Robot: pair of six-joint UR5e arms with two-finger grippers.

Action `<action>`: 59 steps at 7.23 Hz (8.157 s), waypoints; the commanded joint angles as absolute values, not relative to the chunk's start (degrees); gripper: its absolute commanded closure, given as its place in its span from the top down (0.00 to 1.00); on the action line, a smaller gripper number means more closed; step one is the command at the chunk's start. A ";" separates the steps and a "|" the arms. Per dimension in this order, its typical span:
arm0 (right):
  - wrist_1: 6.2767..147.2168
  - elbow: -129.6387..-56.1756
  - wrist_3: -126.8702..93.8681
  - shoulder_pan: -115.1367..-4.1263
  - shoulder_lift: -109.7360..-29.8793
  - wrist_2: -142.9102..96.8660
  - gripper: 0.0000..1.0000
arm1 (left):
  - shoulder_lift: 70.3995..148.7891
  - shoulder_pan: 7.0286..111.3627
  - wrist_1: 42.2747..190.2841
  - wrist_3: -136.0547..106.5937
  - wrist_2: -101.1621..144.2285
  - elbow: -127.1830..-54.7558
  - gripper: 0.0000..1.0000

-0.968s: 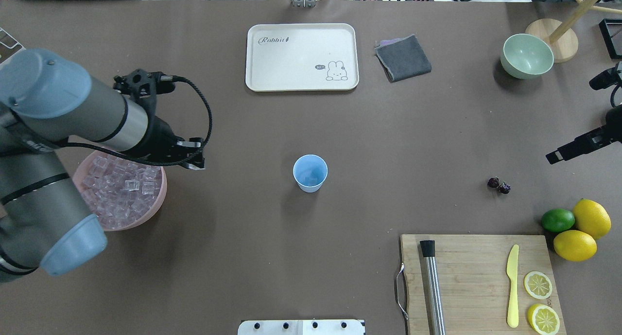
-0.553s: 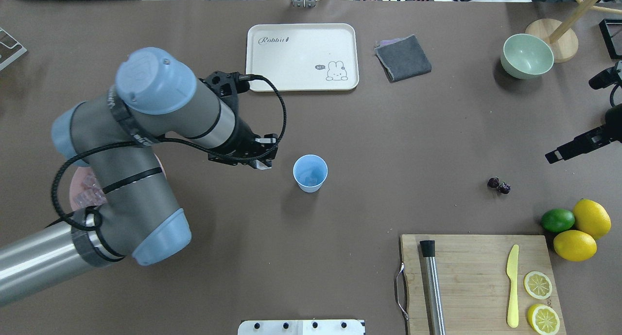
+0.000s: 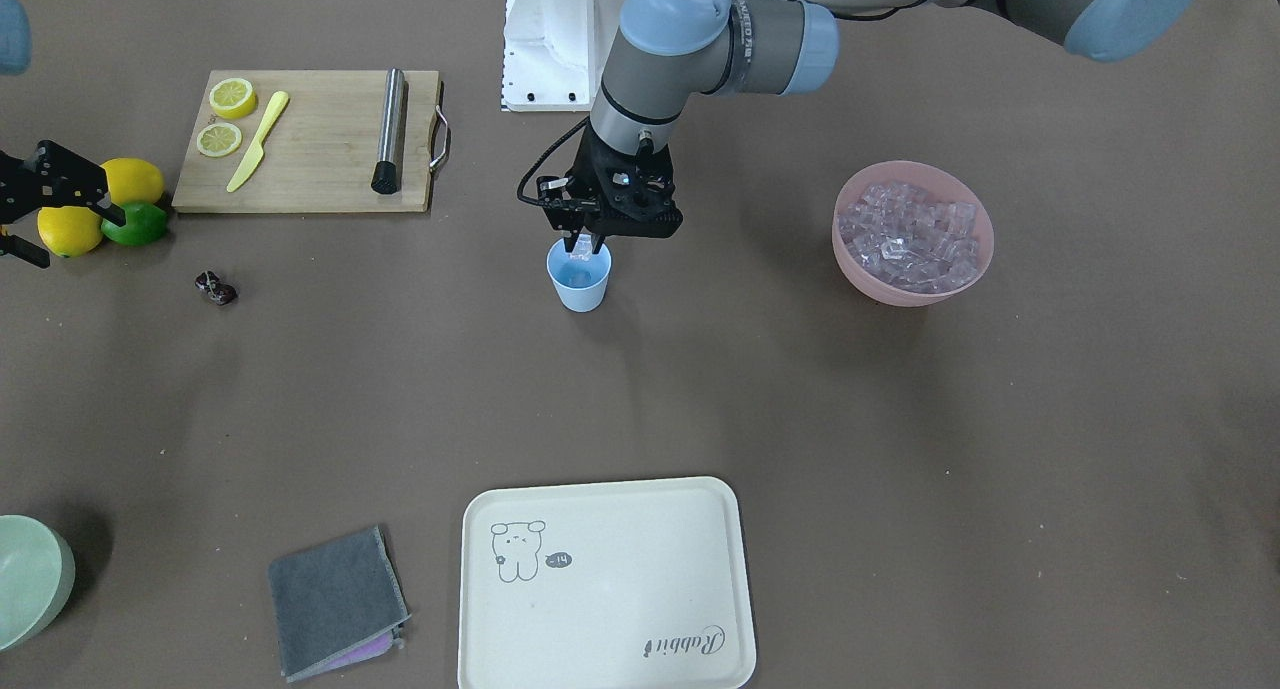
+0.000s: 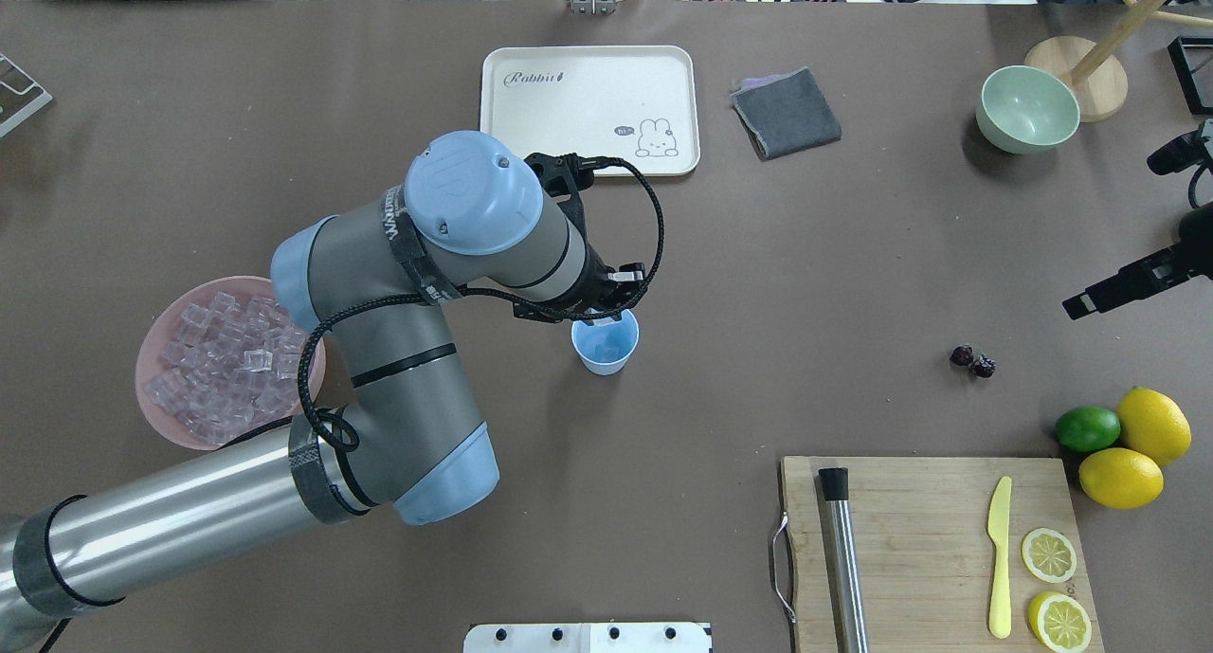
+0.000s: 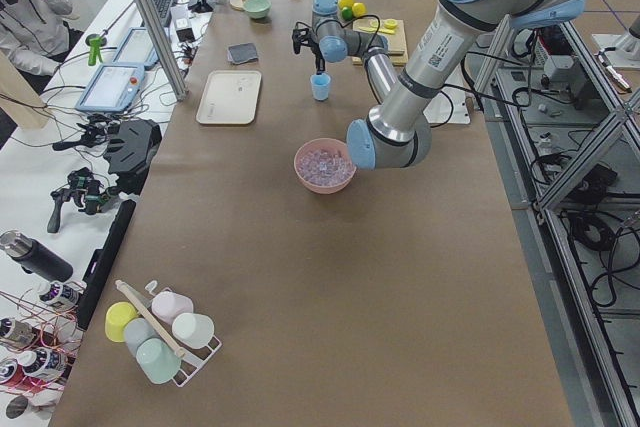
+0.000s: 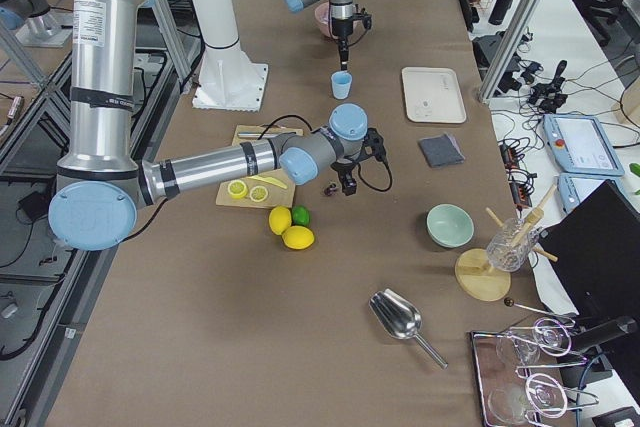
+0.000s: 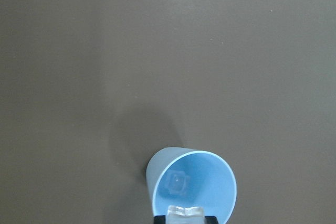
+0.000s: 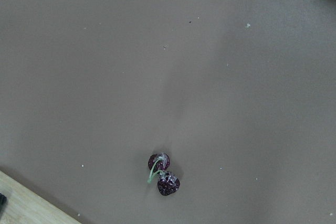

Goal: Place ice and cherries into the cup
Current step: 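Carry the ice cube with the left gripper to the blue cup and drop it, then move the left gripper back over the ice bowl, then lower the left gripper and grasp a third ice cube, then carry ice to the cup with left gripper while right gripper nears cherries, then withdraw the left gripper from the cup while the right gripper grasps the cherries, then retract the left arm while the right gripper lifts cherries toward the cup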

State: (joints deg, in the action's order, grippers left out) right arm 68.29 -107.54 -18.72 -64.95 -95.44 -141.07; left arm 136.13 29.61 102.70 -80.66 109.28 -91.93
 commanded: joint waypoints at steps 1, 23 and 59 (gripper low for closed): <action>68.29 -107.58 -18.72 -64.95 -95.45 -140.98 0.99 | 136.58 29.79 103.98 -80.33 109.24 -91.31 0.79; 67.50 -107.49 -18.81 -64.95 -96.15 -141.06 0.99 | 93.51 42.01 114.96 -71.89 122.08 -107.14 0.58; 67.50 -103.01 -33.66 -47.28 -91.14 -124.54 0.00 | 111.39 47.58 103.18 -71.42 127.31 -111.70 0.96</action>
